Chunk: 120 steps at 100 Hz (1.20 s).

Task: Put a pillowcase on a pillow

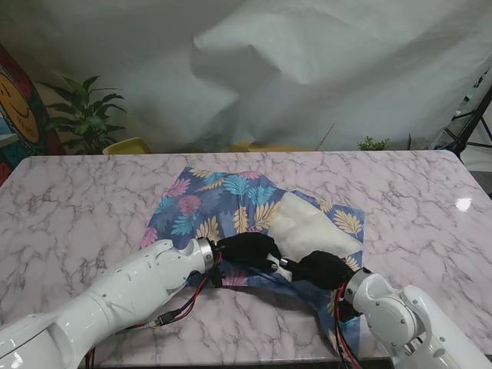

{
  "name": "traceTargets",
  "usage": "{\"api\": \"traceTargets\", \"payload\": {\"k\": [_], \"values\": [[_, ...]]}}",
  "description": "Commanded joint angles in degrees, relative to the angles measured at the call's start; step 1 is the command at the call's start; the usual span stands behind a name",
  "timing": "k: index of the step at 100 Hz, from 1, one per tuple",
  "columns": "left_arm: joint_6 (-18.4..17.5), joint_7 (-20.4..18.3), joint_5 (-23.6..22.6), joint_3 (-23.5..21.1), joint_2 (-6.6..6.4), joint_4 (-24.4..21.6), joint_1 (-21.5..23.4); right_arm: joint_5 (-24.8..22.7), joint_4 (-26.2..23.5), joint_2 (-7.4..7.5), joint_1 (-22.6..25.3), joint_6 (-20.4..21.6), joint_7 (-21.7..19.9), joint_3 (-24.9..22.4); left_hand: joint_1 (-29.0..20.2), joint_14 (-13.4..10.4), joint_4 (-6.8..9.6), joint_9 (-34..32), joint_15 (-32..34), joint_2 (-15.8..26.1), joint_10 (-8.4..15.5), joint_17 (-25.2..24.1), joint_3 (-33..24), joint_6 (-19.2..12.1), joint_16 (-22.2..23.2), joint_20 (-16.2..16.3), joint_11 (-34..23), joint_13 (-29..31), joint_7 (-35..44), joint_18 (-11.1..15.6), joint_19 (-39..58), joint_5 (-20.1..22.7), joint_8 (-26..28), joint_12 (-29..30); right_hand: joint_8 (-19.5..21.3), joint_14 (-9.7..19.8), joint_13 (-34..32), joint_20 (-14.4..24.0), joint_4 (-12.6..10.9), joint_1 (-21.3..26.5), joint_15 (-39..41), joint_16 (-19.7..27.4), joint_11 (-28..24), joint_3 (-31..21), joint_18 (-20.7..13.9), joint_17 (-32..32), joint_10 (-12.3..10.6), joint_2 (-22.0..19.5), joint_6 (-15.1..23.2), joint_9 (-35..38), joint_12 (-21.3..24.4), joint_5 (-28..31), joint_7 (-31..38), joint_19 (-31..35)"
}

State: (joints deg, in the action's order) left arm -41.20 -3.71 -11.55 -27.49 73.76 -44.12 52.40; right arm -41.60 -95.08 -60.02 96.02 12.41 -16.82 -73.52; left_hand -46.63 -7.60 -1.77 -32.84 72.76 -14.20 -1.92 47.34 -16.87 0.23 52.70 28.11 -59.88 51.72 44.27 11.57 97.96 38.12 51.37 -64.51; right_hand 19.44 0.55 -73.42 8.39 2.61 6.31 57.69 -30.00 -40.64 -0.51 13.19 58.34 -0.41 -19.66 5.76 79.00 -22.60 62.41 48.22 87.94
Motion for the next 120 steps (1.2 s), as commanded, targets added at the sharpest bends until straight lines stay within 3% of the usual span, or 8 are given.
{"api": "traceTargets", "payload": {"k": [1,31,39,57,81,86,107,120], "values": [[1.2,-1.1,-0.3,0.2,-0.75,1.1,0.1,-1.1,0.1,1.38,0.7,-0.7,-1.4,-0.7,-1.7,1.3,2.31,0.8,0.2,1.1,5.9,2.5,-3.0,12.0,-0.7,-0.1,1.7,0.9,34.6,4.2,3.9,7.1,5.7,-0.3,2.4,4.7,-2.4,2.8,-1.0,-3.2,12.7,-4.5,-6.5,1.0,0.7,4.5,1.5,-2.8,7.4,4.8,-2.7,6.7,6.3,5.5],[0.0,-2.7,0.8,2.1,-0.03,3.4,-1.0,-16.8,-6.5,2.61,1.7,-5.8,-9.6,-2.7,-1.8,1.1,2.48,0.7,0.4,0.6,5.8,2.7,-3.5,12.2,-1.0,-0.5,1.5,1.1,34.8,4.4,3.9,7.3,5.9,-0.5,5.1,4.9,-2.5,2.2,-0.9,-6.6,7.7,-3.0,-1.1,1.2,0.8,3.8,-2.1,-3.7,9.5,3.4,-1.6,0.2,3.8,2.4],[-0.8,-3.1,1.2,2.9,0.38,4.3,-1.4,-22.5,-8.0,2.42,2.2,-6.5,-8.8,-2.8,-1.7,1.1,2.46,0.7,0.5,0.7,5.8,2.7,-3.6,12.3,-1.1,-0.5,1.5,1.1,34.8,4.4,3.9,7.3,5.9,-0.6,6.3,12.1,-2.6,10.9,-0.9,-5.9,23.2,-12.1,-15.2,0.9,-5.1,7.1,-2.6,-3.1,9.7,4.6,-10.0,5.9,8.2,14.6],[-1.4,-4.0,2.0,3.6,0.73,5.2,-1.7,-33.0,-4.0,1.47,2.1,-2.9,16.5,-2.5,-1.7,1.1,2.44,0.6,0.5,0.5,5.8,2.7,-3.7,12.3,-1.2,-0.6,1.5,1.1,34.8,4.4,3.9,7.3,5.9,-0.6,17.2,24.6,-2.7,39.5,-1.6,-1.1,42.7,-37.1,-47.9,-1.2,-20.5,12.4,-1.5,-1.4,11.3,4.2,-23.0,13.4,29.3,32.0],[-2.0,-4.8,3.0,4.0,1.06,5.9,-1.8,-39.4,-0.2,1.51,-0.5,-7.3,35.6,0.2,-1.6,1.0,2.41,0.6,0.5,0.7,5.8,2.7,-3.8,12.2,-1.4,-0.7,1.6,1.1,34.8,4.4,4.0,7.4,5.9,-0.6,22.0,22.0,-2.6,49.1,-2.3,1.1,44.2,-41.9,-54.1,-4.3,-17.1,12.9,-0.6,0.8,11.3,4.1,-25.5,14.1,36.1,32.0],[-2.3,-5.0,3.2,4.1,1.18,6.1,-1.9,-39.0,1.9,1.4,-1.9,-8.0,40.4,1.3,-1.5,1.0,2.38,0.6,0.5,0.7,5.9,2.7,-3.8,12.2,-1.4,-0.7,1.6,1.1,34.8,4.4,4.0,7.4,5.9,-0.6,22.9,38.7,0.3,51.4,-2.3,1.2,47.5,-59.2,-55.5,-5.2,-15.8,12.9,0.6,1.4,9.9,4.1,-26.2,14.3,37.3,32.0],[-2.3,-5.9,3.9,4.5,1.14,6.1,-2.0,-34.3,7.3,0.22,-6.0,-6.7,52.5,4.1,-1.2,1.4,2.31,0.6,0.3,1.0,6.1,2.4,-3.7,11.8,-1.6,-0.8,1.7,0.8,34.8,4.1,3.7,7.3,5.9,-0.5,24.9,39.4,0.4,55.7,-2.4,1.5,47.5,-60.0,-57.9,-7.9,-10.5,12.6,5.6,3.6,5.2,4.0,-28.1,14.9,41.0,32.0],[-2.4,-4.3,3.3,3.4,1.24,5.9,-1.4,-30.6,8.5,-0.61,-7.1,-2.8,54.4,5.0,-1.3,4.6,1.64,2.2,-2.9,4.7,6.4,-1.5,1.5,8.0,-1.9,0.1,4.2,-2.2,32.0,-0.4,0.6,5.0,2.2,2.8,36.6,39.4,0.4,56.7,-2.3,2.3,47.5,-60.0,-56.7,-12.4,-7.9,12.4,-8.9,7.3,13.0,3.8,-32.2,14.8,49.5,32.0]]}}
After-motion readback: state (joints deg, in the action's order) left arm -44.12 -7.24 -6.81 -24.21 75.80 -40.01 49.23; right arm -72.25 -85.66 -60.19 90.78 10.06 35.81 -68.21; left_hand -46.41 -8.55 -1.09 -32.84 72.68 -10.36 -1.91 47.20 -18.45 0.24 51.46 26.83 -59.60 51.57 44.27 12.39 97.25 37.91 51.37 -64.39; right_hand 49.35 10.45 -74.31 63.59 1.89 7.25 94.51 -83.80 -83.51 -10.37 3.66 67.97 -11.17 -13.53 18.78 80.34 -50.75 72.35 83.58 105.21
